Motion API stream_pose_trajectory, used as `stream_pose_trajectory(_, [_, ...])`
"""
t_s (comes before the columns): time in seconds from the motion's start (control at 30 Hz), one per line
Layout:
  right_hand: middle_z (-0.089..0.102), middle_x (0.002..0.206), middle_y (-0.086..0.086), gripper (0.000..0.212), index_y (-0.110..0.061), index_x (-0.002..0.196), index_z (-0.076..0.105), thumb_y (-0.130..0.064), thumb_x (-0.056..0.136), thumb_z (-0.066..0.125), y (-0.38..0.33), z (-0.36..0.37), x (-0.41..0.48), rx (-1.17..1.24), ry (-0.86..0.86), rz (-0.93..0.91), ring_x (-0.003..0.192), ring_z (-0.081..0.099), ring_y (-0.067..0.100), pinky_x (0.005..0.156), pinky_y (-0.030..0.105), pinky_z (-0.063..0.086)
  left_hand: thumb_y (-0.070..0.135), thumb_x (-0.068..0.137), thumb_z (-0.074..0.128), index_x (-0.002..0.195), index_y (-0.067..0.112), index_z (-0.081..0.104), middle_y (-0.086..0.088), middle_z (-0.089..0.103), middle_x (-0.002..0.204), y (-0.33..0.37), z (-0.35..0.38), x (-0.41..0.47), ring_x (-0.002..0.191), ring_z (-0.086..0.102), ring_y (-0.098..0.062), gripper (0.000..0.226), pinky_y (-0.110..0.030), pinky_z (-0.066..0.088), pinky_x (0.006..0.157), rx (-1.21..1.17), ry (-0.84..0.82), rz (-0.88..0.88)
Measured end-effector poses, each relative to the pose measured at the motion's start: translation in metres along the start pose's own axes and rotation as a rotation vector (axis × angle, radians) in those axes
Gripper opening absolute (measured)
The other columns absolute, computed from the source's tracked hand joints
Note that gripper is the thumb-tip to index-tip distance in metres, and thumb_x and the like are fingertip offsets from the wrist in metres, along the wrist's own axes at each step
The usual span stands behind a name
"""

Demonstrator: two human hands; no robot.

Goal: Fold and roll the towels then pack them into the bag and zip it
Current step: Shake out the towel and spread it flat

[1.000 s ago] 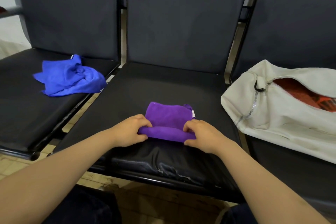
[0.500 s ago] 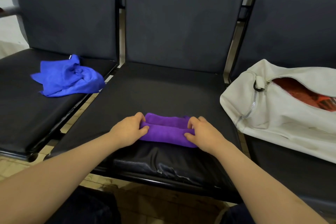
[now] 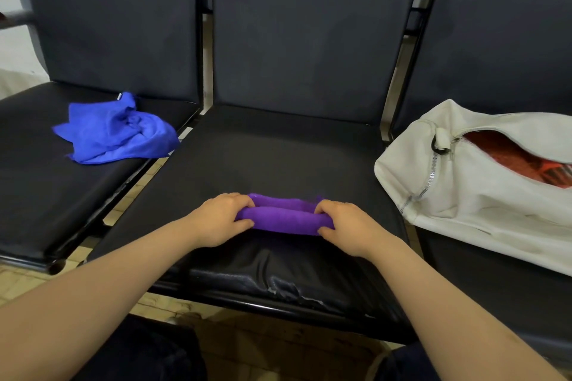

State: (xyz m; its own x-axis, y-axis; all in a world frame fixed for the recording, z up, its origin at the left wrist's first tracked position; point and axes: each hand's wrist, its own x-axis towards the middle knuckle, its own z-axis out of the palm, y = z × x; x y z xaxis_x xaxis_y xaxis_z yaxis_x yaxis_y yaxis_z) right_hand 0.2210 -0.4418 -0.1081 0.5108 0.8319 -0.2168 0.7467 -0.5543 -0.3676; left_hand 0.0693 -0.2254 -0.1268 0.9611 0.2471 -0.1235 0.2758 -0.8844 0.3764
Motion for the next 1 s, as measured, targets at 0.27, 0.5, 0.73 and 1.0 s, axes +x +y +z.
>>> stream_pose_trajectory(0.27, [0.057, 0.095, 0.001, 0.011, -0.022, 0.109, 0.044, -0.025, 0.100, 0.039, -0.008, -0.001, 0.000, 0.170, -0.057, 0.112, 0.079, 0.056, 0.014, 0.062, 0.027, 0.042, 0.040, 0.097, 0.044, 0.102, 0.021, 0.052, 0.002, 0.058, 0.098, 0.002, 0.000, 0.006, 0.089, 0.057, -0.014, 0.021, -0.033, 0.048, 0.080, -0.208, -0.019, -0.237])
stream_pose_trajectory(0.5, [0.046, 0.128, 0.003, 0.035, -0.022, 0.131, 0.051, -0.036, 0.099, 0.047, 0.003, 0.013, 0.007, 0.005, 0.092, 0.156, 0.111, 0.051, 0.019, 0.092, 0.030, 0.045, 0.058, 0.092, 0.043, 0.106, 0.018, 0.054, -0.002, 0.053, 0.105, 0.003, 0.009, 0.009, 0.093, 0.058, -0.021, 0.045, -0.039, 0.050, 0.084, 0.040, 0.072, -0.397])
stream_pose_trajectory(0.73, [0.054, 0.125, 0.001, 0.034, -0.023, 0.128, 0.059, -0.022, 0.102, 0.038, -0.001, 0.022, 0.011, -0.008, 0.092, -0.013, 0.116, 0.050, 0.023, 0.100, 0.038, 0.042, 0.067, 0.090, 0.036, 0.106, 0.007, 0.052, -0.010, 0.062, 0.102, 0.018, 0.010, 0.010, 0.098, 0.062, -0.030, 0.065, -0.034, 0.041, 0.071, 0.130, 0.182, -0.603])
stream_pose_trajectory(1.0, [0.066, 0.100, 0.004, 0.038, -0.016, 0.104, 0.066, -0.050, 0.093, 0.053, -0.012, 0.017, 0.004, 0.361, -0.055, 0.046, 0.092, 0.063, 0.019, 0.082, 0.036, 0.051, 0.043, 0.096, 0.045, 0.108, -0.001, 0.048, -0.006, 0.071, 0.068, 0.016, 0.003, 0.016, 0.055, 0.068, -0.022, 0.045, -0.026, 0.047, 0.050, -0.529, 0.239, -0.642])
